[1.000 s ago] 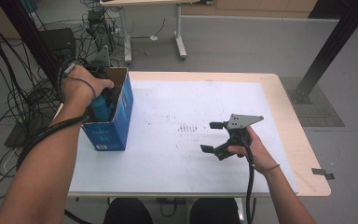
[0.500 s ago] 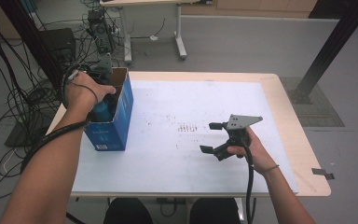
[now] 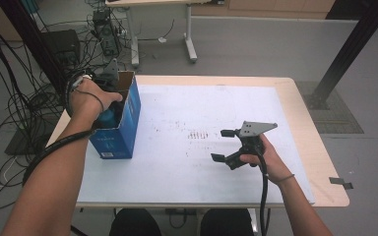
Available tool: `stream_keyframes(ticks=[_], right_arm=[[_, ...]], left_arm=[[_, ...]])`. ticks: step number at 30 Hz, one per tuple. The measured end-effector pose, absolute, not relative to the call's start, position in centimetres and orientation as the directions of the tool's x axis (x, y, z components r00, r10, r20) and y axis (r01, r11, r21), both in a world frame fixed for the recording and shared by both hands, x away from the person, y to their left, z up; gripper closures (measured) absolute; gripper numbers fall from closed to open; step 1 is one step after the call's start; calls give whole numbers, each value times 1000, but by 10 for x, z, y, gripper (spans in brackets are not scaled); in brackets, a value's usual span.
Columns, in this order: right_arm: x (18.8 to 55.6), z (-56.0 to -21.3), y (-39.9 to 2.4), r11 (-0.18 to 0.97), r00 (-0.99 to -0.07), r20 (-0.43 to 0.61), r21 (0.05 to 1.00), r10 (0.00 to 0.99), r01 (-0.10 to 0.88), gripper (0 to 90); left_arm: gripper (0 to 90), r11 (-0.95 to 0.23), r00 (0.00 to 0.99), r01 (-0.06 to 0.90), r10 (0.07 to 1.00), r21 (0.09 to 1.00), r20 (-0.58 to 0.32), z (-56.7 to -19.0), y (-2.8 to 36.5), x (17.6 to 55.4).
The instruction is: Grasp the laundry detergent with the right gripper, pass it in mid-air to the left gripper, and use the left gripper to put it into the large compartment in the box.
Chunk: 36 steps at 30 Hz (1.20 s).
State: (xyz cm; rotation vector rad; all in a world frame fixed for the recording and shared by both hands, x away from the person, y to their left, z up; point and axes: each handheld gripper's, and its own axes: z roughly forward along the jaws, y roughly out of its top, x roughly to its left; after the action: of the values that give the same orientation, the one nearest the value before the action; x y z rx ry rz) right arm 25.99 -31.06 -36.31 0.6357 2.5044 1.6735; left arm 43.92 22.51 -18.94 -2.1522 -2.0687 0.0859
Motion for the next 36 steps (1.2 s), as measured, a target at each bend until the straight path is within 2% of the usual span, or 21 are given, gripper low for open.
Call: stream_keyframes(ticks=[36], right_arm=[[260,-363,-313,323,-911,172,897,376,303,37]], left_arm=[[379,-29,38,987,998,-157,53,-190,230,442]])
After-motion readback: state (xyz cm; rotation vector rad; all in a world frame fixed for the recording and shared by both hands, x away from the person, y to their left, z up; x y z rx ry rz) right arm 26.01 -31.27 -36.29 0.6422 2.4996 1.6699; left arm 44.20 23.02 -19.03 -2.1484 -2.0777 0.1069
